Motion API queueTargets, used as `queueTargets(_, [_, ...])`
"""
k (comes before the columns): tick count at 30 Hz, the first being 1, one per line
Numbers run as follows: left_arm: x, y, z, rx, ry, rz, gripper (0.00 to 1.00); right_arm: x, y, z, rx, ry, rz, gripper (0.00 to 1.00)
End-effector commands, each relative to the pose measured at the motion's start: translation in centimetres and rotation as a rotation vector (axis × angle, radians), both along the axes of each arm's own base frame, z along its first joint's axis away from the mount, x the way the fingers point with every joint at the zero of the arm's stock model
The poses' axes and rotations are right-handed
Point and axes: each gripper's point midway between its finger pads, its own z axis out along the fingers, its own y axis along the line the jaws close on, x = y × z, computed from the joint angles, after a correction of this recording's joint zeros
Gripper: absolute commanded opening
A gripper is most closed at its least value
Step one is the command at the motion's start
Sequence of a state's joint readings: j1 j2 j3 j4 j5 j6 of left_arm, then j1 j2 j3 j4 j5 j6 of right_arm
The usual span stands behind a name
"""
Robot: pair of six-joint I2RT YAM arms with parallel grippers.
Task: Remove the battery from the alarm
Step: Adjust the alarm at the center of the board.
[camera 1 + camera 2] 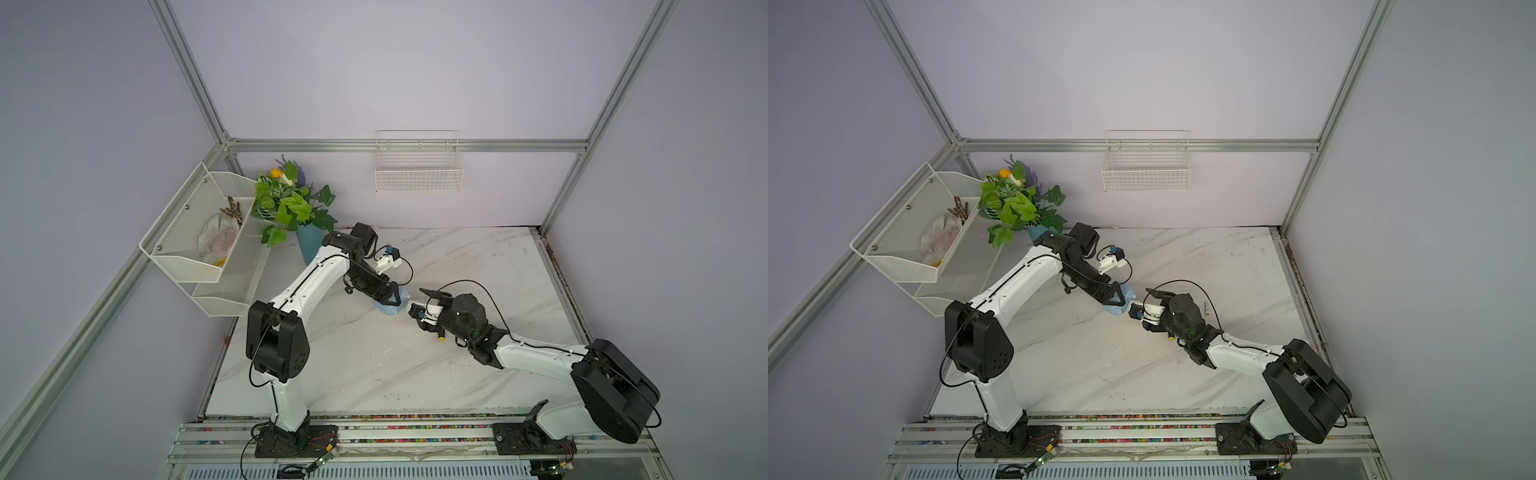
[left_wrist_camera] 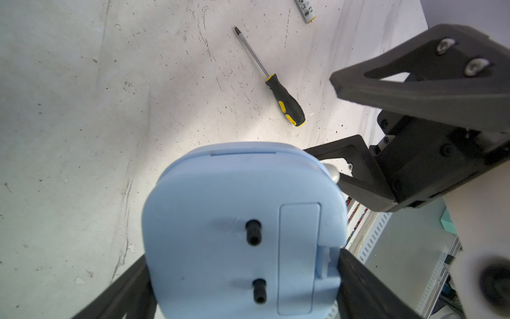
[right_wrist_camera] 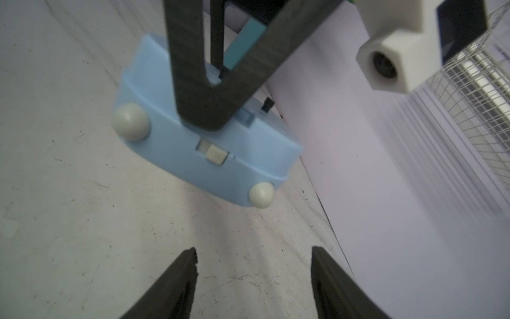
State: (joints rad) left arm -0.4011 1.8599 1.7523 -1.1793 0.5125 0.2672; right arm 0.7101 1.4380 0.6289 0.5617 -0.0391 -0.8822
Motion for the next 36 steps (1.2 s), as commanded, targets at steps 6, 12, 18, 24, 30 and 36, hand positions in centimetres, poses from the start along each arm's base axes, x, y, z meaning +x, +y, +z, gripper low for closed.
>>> queueTargets(6, [-1.6, -0.2, -1.6, -0.013, 0.091, -0.030, 0.87, -0.8, 2.7, 2.7, -0.026, -0.164, 0.058, 0.71])
queueTargets(12, [-1.5, -0.3, -1.7, -0.016, 0.098, -0.030, 0.86, -0.5, 3.5, 3.0, -0.071, -0.265, 0.039, 0.72])
queueTargets(18, [-1.6, -0.5, -1.6, -0.028, 0.099, -0.034, 0.86, 0.0, 4.2, 2.1, -0.121, -0.329, 0.023, 0.72])
queueTargets(24, [-1.7, -0.5, -1.5, -0.029, 0.098, -0.036, 0.87, 0.3, 4.8, 2.4, -0.148, -0.385, 0.027, 0.71])
queueTargets(30, [-1.6, -0.4, -1.8, -0.019, 0.104, -0.031, 0.87, 0.3, 5.3, 2.6, -0.185, -0.412, 0.044, 0.69])
queueTargets(36, [-1.6, -0.4, -2.0, -0.009, 0.105, -0.029, 0.86, 0.3, 5.5, 2.0, -0.221, -0.382, 0.056, 0.57])
